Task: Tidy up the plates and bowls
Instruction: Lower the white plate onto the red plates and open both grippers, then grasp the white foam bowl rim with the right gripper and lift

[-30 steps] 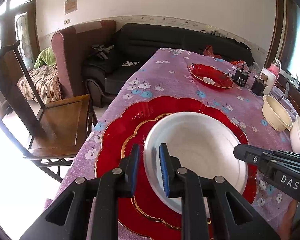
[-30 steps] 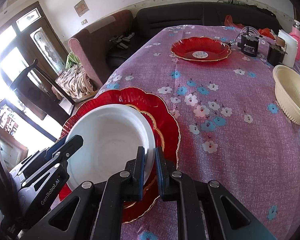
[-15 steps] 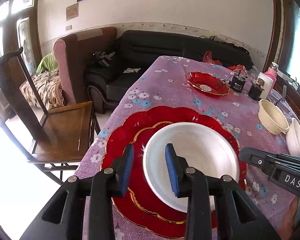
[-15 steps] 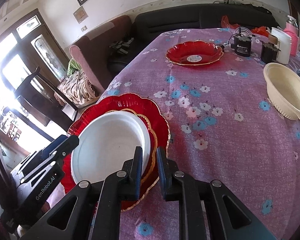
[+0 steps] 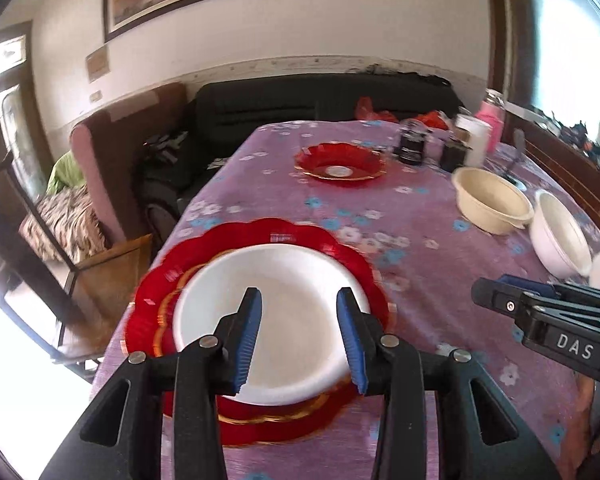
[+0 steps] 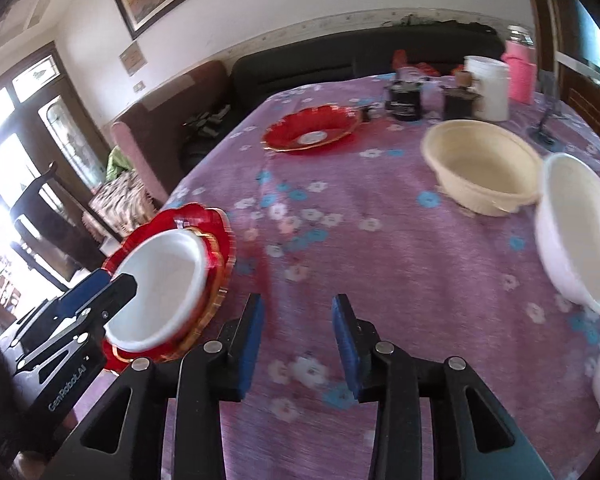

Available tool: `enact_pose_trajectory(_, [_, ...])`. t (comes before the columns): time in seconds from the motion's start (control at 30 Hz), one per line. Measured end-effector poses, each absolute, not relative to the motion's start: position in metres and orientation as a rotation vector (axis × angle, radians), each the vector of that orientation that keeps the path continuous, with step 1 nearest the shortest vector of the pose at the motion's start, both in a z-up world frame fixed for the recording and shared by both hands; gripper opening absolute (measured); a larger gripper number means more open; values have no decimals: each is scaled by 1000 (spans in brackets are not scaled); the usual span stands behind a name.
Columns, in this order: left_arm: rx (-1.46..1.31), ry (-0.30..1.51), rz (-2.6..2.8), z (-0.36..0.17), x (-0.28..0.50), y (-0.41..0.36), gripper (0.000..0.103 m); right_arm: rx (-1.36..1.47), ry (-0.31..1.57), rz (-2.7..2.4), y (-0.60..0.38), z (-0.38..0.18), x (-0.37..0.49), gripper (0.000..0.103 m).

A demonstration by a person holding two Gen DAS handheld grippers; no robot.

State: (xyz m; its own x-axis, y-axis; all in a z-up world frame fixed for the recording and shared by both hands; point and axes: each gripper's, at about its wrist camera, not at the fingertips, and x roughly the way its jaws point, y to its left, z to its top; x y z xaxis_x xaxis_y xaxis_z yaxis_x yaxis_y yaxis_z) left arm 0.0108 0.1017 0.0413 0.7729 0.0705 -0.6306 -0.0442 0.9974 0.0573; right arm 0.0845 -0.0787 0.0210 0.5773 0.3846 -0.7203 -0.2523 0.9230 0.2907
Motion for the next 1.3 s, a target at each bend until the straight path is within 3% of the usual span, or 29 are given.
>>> enact_pose_trajectory(0.13, [74,696,17,36,10,74,44,168,873,310,-105,16,78,44])
enact_pose_trajectory(0.6, [226,805,-138,-7,10,-23,45,265,848,210,-194,6,44,45])
enact_pose_trajectory(1.3, [362,793,-219,2,-3,-91,45,427,743,167,-318,20,-19,46])
